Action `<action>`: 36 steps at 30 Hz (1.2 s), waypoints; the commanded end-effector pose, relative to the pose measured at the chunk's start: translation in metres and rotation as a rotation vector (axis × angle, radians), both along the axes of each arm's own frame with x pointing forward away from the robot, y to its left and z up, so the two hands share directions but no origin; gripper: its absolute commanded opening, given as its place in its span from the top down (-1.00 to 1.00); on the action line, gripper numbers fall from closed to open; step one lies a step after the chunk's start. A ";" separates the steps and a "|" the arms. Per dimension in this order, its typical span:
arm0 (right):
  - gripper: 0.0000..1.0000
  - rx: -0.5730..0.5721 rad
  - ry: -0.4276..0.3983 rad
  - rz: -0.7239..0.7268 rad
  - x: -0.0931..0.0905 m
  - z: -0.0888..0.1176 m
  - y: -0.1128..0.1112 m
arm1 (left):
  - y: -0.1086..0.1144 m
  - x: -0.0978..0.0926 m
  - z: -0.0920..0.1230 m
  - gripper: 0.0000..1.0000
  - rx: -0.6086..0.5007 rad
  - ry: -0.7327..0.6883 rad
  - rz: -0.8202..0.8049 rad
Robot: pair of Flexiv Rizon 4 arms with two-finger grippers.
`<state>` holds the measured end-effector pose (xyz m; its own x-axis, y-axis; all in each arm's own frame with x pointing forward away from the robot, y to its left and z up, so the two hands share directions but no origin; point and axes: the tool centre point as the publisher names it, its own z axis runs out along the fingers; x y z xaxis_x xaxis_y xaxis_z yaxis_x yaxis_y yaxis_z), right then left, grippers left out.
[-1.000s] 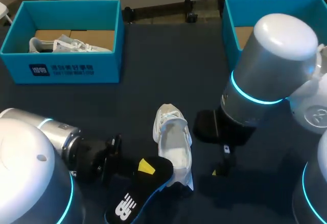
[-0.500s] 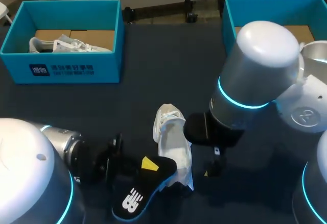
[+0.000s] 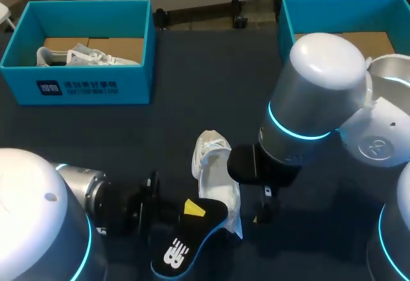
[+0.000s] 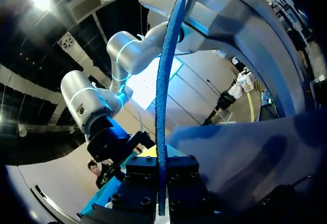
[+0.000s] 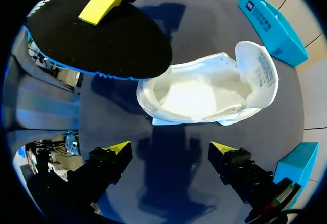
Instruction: Take the shoe out of the shoebox, open the shoe tongue, remove and reinsert the insole, then place the shoe into the shoebox
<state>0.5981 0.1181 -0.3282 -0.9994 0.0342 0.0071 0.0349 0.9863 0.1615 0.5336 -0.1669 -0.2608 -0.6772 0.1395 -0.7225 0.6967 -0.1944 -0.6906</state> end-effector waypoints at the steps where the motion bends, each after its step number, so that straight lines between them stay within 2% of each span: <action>1: -1.00 0.006 0.001 -0.005 -0.001 -0.006 0.004 | -0.005 -0.003 -0.004 1.00 -0.006 0.001 0.016; 22: -1.00 0.007 -0.001 -0.005 -0.001 -0.007 0.004 | -0.022 0.008 -0.007 1.00 -0.027 0.065 0.092; 36: -1.00 0.007 -0.001 -0.005 -0.001 -0.007 0.004 | -0.030 0.024 -0.020 1.00 -0.013 0.104 0.115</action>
